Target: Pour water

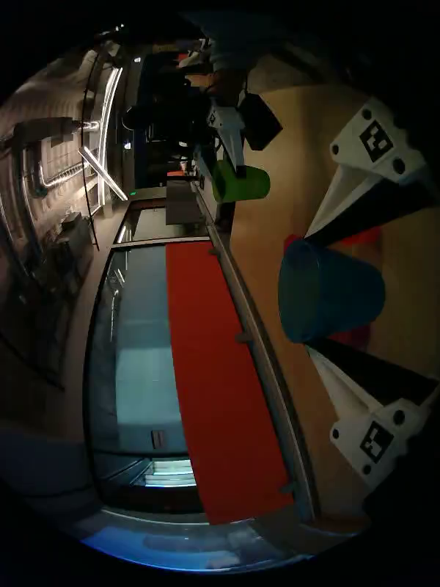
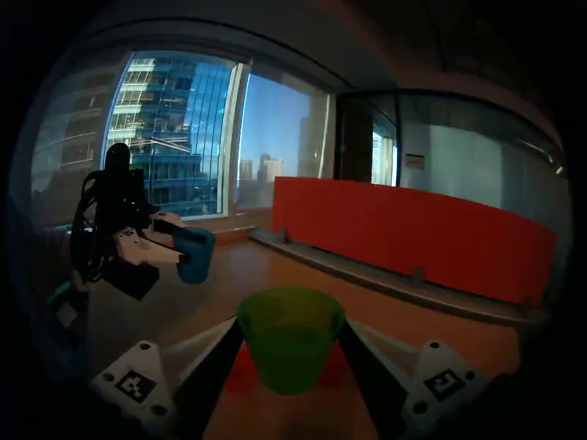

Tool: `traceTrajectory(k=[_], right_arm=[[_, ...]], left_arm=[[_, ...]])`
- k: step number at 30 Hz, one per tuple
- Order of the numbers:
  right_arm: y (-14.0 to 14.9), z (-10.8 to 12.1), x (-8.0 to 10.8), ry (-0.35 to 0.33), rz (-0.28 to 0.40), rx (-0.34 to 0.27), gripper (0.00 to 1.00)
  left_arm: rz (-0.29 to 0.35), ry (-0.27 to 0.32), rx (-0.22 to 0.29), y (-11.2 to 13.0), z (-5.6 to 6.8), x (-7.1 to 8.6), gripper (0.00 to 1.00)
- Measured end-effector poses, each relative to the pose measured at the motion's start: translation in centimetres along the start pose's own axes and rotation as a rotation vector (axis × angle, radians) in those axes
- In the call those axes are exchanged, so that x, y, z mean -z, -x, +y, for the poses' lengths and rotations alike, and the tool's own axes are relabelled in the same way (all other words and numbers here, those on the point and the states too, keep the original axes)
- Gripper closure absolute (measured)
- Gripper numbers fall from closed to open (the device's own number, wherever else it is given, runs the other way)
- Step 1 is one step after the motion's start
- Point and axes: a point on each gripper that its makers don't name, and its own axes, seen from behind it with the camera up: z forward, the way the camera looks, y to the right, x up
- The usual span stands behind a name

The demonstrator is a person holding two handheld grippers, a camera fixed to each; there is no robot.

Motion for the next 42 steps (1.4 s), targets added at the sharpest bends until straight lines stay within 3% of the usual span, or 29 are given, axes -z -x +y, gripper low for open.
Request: traceTrajectory(k=[11, 27, 36, 42], right_arm=[[2.1, 0.3, -0.5, -0.035, -0.096, 0.011, 0.09], [7.7, 0.3, -1.6, -0.093, -0.284, 0.040, 0.09], [10.9, 0.5, -2.2, -0.109, -0.363, 0.044, 0.09], [12.8, 0.7, -2.7, -0.112, -0.403, 0.042, 0.09]], left_arm=[[-0.114, 0.037, -0.047, 2.6, 0.4, -1.6, 0.14], [-0.326, 0.133, -0.104, 9.4, 2.3, -3.4, 0.13], [-0.404, 0.170, -0.138, 12.4, 2.6, -4.3, 0.14], [-0.434, 0.185, -0.133, 14.0, 2.7, -4.9, 0.14]])
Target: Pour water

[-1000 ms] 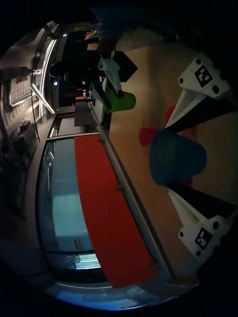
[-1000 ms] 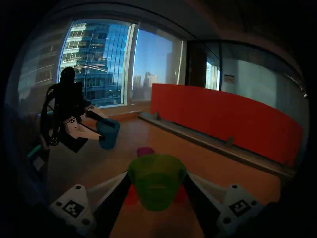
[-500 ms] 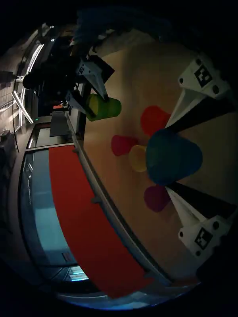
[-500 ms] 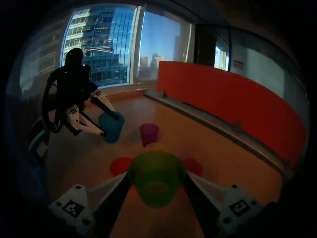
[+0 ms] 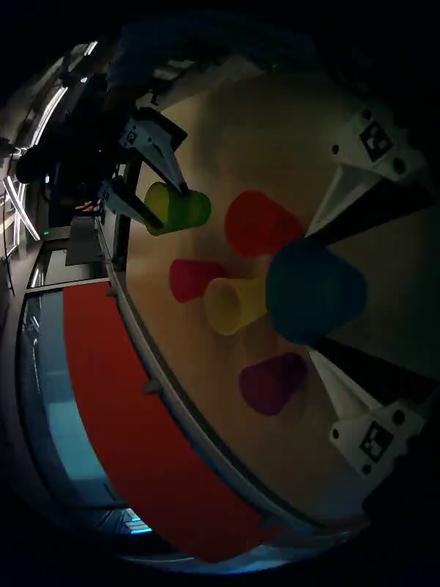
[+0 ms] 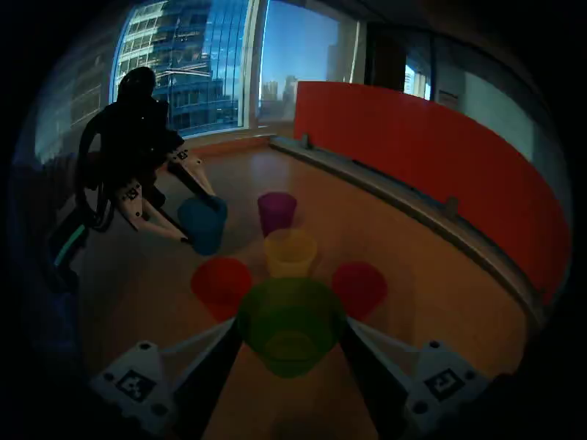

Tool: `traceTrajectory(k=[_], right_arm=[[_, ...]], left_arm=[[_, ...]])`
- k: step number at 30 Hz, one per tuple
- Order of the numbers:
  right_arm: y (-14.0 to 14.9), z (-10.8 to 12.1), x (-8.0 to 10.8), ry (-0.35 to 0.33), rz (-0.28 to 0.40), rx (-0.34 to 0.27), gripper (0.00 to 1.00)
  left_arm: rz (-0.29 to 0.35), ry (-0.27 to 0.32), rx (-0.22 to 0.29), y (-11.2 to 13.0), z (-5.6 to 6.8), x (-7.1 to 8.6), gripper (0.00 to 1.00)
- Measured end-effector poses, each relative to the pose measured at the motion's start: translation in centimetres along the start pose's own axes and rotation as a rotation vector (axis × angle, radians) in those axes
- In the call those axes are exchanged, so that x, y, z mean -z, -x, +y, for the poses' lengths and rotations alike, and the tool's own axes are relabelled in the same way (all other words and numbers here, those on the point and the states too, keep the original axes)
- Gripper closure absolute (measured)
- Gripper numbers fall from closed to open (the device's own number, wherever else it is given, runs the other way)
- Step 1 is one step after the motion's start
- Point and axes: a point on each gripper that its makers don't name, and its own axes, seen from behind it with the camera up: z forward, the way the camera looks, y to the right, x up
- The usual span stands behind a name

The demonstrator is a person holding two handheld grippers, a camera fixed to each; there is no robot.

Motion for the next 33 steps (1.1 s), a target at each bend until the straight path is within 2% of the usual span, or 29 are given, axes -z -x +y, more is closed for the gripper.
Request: traceTrajectory(k=[14, 24, 33], right_arm=[[2.4, 0.3, -1.8, -0.008, -0.048, -0.003, 0.09], [2.8, 0.4, -2.6, -0.008, -0.054, -0.006, 0.09], [2.9, 0.0, -2.8, -0.014, -0.053, 0.003, 0.09]], left_arm=[[-0.027, 0.026, 0.032, 2.1, -0.1, -1.8, 0.14], [-0.021, 0.031, 0.048, 2.6, -0.2, -1.8, 0.13], [-0.022, 0.008, 0.061, 3.5, -0.7, -1.6, 0.14]])
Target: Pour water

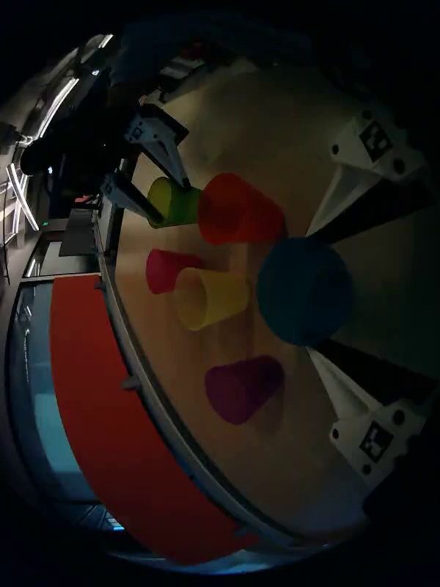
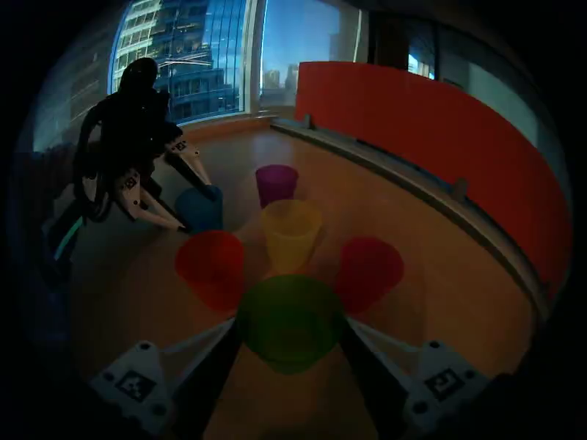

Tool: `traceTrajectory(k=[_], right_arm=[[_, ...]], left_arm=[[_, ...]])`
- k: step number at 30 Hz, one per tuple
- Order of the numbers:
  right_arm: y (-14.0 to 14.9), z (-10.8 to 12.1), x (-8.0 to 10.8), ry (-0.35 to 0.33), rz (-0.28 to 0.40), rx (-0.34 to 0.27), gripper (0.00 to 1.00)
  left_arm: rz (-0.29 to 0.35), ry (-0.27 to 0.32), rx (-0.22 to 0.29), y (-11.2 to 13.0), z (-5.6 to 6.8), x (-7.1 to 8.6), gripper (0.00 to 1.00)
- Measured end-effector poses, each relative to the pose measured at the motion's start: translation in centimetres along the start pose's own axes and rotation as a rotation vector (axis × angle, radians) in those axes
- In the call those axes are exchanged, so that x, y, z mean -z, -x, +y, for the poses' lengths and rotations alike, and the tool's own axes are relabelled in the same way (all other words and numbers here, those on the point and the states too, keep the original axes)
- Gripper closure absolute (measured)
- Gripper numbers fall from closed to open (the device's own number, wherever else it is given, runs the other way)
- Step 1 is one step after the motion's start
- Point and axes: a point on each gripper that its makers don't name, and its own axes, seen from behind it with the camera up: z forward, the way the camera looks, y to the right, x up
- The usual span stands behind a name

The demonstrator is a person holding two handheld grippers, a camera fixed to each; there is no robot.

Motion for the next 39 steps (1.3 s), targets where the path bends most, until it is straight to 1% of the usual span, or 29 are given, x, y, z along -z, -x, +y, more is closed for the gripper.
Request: traceTrajectory(k=[14, 29, 33, 39], right_arm=[[0.2, -0.3, -0.4, -0.002, 0.001, -0.004, 0.09], [1.3, -0.6, -1.0, 0.002, 0.003, -0.021, 0.09], [1.7, -0.7, -1.0, 0.004, 0.002, -0.027, 0.09], [2.0, -0.7, -0.8, 0.008, 0.004, -0.034, 0.09]], left_arm=[[-0.032, -0.006, -0.001, 1.1, 0.1, 0.2, 0.13], [-0.048, -0.013, 0.000, 2.6, 0.3, 1.5, 0.13], [-0.053, -0.011, -0.001, 2.9, 0.5, 1.8, 0.13], [-0.052, -0.018, 0.007, 3.0, 0.4, 2.3, 0.13]])
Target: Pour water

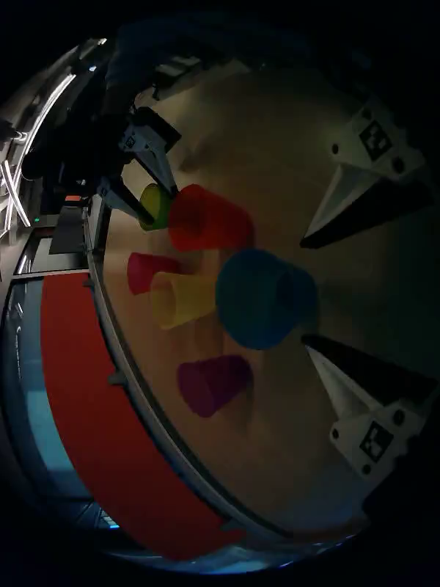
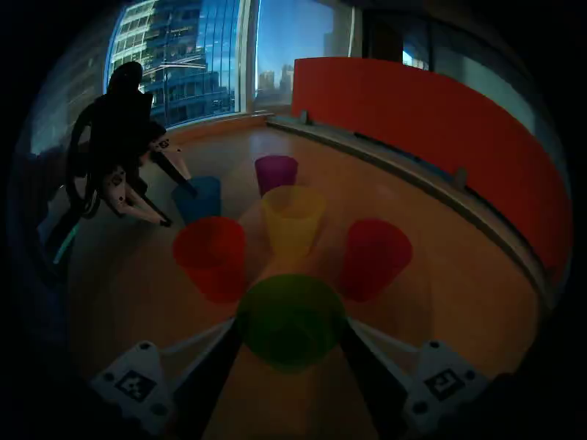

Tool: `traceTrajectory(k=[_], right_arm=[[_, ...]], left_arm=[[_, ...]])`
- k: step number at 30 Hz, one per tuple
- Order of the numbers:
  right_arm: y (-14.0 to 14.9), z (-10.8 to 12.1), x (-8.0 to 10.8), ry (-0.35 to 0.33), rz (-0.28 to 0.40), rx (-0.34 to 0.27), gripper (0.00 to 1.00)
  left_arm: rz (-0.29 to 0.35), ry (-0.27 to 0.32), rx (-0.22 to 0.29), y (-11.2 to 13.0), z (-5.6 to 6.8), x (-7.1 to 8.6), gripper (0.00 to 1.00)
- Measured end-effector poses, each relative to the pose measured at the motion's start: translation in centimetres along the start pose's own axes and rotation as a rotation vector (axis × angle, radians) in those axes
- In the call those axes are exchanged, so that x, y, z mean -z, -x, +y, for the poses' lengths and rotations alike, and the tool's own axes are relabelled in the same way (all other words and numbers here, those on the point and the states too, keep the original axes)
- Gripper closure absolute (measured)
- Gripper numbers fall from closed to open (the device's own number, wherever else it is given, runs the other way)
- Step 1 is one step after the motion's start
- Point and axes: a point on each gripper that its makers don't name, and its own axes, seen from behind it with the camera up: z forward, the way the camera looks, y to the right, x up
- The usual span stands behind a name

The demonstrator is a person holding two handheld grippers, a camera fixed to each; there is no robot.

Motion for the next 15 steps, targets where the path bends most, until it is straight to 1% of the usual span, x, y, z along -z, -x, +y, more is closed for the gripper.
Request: traceTrajectory(k=[3, 13, 15], right_arm=[[0.08, 0.01, 0.10, 0.001, 0.001, -0.004, 0.09], [0.48, 0.06, 0.45, 0.011, -0.001, -0.034, 0.06], [0.51, 0.02, 0.55, 0.011, -0.001, -0.045, 0.00]], left_arm=[[0.000, -0.003, 0.006, -0.05, -0.10, 0.14, 0.13], [-0.003, -0.001, -0.001, -0.14, 0.31, 0.24, 0.13], [-0.002, 0.000, -0.001, -0.13, 0.40, 0.28, 0.13]])
